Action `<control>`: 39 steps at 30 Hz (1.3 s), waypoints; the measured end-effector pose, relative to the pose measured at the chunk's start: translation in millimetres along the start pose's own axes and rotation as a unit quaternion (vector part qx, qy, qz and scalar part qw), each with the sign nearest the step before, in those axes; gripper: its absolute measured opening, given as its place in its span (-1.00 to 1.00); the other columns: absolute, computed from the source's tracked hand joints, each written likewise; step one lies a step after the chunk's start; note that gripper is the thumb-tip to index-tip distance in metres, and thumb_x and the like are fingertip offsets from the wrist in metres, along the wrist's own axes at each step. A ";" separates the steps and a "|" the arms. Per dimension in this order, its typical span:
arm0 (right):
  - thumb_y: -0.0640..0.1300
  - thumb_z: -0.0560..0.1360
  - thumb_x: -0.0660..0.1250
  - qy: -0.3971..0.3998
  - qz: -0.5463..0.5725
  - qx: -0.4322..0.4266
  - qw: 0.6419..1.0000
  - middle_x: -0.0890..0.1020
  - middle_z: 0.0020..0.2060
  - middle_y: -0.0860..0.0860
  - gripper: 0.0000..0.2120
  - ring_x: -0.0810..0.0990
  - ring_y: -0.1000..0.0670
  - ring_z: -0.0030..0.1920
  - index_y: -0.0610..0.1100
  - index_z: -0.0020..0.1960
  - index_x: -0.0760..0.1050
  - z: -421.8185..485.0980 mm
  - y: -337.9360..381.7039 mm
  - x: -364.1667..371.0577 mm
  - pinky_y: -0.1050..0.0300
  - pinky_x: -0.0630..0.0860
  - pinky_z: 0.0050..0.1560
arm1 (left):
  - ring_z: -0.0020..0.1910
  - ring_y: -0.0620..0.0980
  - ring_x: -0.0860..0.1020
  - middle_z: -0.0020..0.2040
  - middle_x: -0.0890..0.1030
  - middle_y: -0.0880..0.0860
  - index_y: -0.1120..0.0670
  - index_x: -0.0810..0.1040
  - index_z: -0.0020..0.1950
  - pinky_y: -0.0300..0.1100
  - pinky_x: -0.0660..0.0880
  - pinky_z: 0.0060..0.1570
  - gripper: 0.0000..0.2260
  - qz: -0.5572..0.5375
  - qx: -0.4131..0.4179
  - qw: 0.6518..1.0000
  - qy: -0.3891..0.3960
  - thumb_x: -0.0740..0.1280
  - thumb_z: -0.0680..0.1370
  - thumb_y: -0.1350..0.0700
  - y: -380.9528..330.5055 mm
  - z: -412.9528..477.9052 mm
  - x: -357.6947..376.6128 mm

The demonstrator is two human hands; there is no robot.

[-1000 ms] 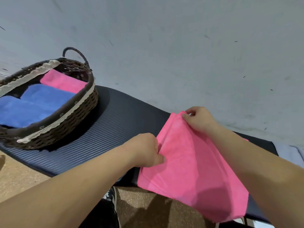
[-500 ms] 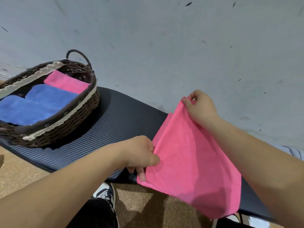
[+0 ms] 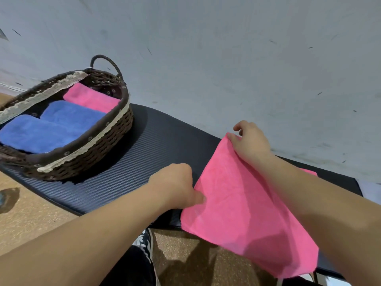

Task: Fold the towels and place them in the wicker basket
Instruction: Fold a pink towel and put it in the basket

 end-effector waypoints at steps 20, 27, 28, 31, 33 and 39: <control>0.23 0.67 -0.18 0.144 -0.131 0.108 0.975 -0.01 0.66 -0.06 -0.38 -0.04 -0.11 0.64 0.02 0.67 -0.05 -121.6 -103.1 -25.0 -0.15 -0.03 0.58 | -0.33 0.06 0.65 -0.08 0.63 0.10 0.02 0.45 0.04 0.00 0.65 -0.32 -0.89 -0.063 0.046 0.990 -0.114 0.35 0.55 0.10 4.7 20.4 -24.1; -0.01 0.58 0.26 0.016 -0.067 0.130 0.989 0.55 0.04 -0.07 -0.82 0.52 -0.19 0.11 -0.02 0.08 0.59 -118.4 -120.4 -60.7 -0.08 0.51 0.07 | 0.12 0.07 0.49 0.16 0.47 0.00 -0.01 0.50 0.24 -0.01 0.49 -0.11 -0.74 0.085 0.103 0.966 -0.221 0.29 0.55 0.15 -41.1 23.8 -31.2; -0.01 0.56 0.30 0.021 -0.034 0.145 0.989 0.57 -0.01 -0.03 -0.89 0.56 -0.15 0.06 0.00 0.01 0.58 -118.4 -125.8 -62.4 -0.03 0.52 0.00 | 0.15 0.06 0.49 0.18 0.47 0.00 0.00 0.52 0.24 0.01 0.53 -0.05 -0.75 0.080 0.125 0.968 -0.204 0.30 0.56 0.11 -53.0 19.3 -24.5; -0.01 0.53 0.38 0.041 0.038 0.185 0.981 0.65 -0.19 0.07 -0.89 0.64 -0.06 -0.11 0.01 -0.15 0.56 -113.3 -137.4 -64.6 0.07 0.52 -0.14 | 0.20 0.11 0.51 0.24 0.49 0.04 0.02 0.49 0.33 0.05 0.56 0.08 -0.66 0.133 0.150 0.974 -0.102 0.30 0.57 -0.03 -78.1 10.7 8.0; -0.04 0.51 0.44 0.052 0.066 0.196 0.977 0.67 -0.24 0.05 -0.86 0.63 -0.01 -0.21 -0.02 -0.20 0.59 -107.8 -141.7 -66.0 0.08 0.54 -0.14 | 0.23 0.15 0.47 0.26 0.48 0.07 0.04 0.44 0.37 0.07 0.54 0.13 -0.57 0.189 0.150 0.969 -0.050 0.30 0.56 -0.12 -85.0 7.2 25.4; -0.10 0.47 0.49 0.087 0.141 0.245 0.955 0.64 -0.41 -0.06 -0.81 0.53 -0.05 -0.43 -0.17 -0.26 0.67 -102.7 -145.7 -63.4 0.11 0.53 -0.32 | 0.21 0.16 0.43 0.24 0.46 0.08 0.04 0.43 0.31 0.14 0.54 0.14 -0.57 0.228 0.139 0.963 -0.042 0.31 0.54 -0.17 -89.3 6.6 27.7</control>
Point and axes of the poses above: each hand's wrist, its own z-axis towards the middle knuckle, its own x-axis out of the palm, y = z × x, the point moved 5 cm from there along z, towards the middle knuckle
